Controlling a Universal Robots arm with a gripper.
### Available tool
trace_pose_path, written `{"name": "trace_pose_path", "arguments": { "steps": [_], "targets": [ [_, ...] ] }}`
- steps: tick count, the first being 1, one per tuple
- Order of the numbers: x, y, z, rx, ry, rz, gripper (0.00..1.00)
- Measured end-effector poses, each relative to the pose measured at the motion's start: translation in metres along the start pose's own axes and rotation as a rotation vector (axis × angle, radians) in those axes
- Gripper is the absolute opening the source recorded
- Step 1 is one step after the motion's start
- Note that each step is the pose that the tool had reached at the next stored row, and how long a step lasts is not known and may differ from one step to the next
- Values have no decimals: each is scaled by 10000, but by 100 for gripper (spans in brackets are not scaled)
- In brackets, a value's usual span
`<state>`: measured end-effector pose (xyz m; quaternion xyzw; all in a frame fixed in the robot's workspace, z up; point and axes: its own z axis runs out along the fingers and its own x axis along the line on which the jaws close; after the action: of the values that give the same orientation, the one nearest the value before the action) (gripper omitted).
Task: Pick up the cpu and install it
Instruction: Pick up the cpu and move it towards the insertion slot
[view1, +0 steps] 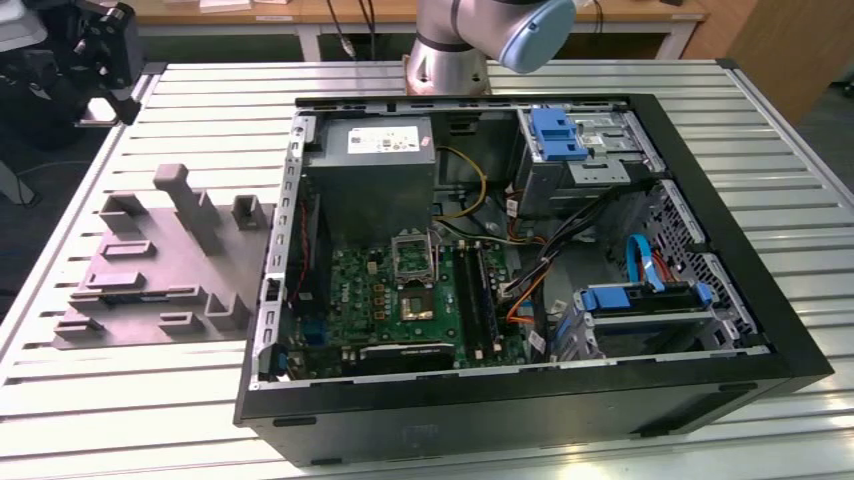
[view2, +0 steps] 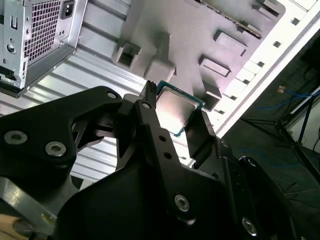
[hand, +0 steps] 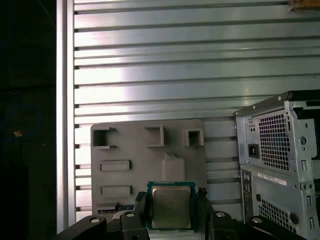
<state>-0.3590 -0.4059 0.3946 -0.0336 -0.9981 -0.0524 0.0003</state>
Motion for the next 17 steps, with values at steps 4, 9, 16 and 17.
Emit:
{"name": "trace_pose_path", "arguments": {
  "steps": [4, 9, 16, 17],
  "targets": [
    [-187, 12, 8, -1, -7, 57, 48],
    [-203, 13, 9, 0, -7, 62, 48],
    [-226, 14, 10, -1, -8, 69, 48],
    [-229, 14, 10, 0, -8, 70, 48]
  ]
}}
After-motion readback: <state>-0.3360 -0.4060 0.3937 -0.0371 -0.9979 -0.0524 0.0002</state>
